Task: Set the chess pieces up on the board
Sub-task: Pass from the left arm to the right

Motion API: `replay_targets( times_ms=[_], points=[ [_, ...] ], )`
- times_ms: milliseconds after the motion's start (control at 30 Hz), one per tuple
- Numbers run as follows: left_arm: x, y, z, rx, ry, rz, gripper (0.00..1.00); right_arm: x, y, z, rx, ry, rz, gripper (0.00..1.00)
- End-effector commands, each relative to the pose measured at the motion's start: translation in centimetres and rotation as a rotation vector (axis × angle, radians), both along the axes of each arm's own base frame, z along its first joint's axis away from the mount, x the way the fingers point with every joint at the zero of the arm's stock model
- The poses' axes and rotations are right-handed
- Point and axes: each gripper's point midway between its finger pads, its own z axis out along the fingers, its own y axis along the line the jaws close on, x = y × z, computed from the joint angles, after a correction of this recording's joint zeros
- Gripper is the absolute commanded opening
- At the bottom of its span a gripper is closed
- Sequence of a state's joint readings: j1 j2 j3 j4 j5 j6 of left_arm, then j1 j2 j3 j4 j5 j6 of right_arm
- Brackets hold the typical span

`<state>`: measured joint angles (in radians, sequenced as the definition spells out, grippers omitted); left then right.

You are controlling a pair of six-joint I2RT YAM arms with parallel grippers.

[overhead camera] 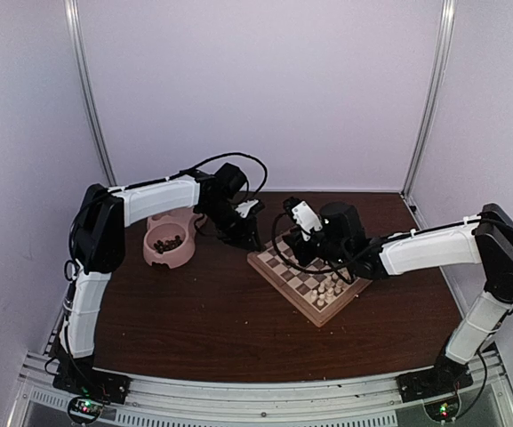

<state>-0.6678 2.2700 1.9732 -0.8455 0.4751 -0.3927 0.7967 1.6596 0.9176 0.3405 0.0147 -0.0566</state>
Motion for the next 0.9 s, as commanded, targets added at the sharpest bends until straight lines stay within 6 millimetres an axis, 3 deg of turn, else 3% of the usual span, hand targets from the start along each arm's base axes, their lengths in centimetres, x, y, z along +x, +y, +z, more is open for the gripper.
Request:
replay_targets(
  times_ms=[0, 200, 467, 867],
  points=[
    [0.0, -0.9, 0.5, -0.034, 0.026, -0.003, 0.10, 0.5, 0.3, 0.6, -0.027, -0.044, 0.008, 0.31],
    [-0.6, -1.0, 0.8, -0.045, 0.048, -0.021, 0.10, -1.1, 0.8, -0.6, -0.062, -0.129, 0.134, 0.54],
    [-2.4, -0.4, 1.8, -0.048, 0.088, -0.073, 0.10, -3.6, 2.4, -3.0, -0.191, -0.116, 0.354, 0.54],
    [-4.6, -0.9, 3.3, -0.106, 0.117, -0.133, 0.09, -3.2, 4.2, -4.9, -0.323, -0.111, 0.408, 0.51]
  ],
)
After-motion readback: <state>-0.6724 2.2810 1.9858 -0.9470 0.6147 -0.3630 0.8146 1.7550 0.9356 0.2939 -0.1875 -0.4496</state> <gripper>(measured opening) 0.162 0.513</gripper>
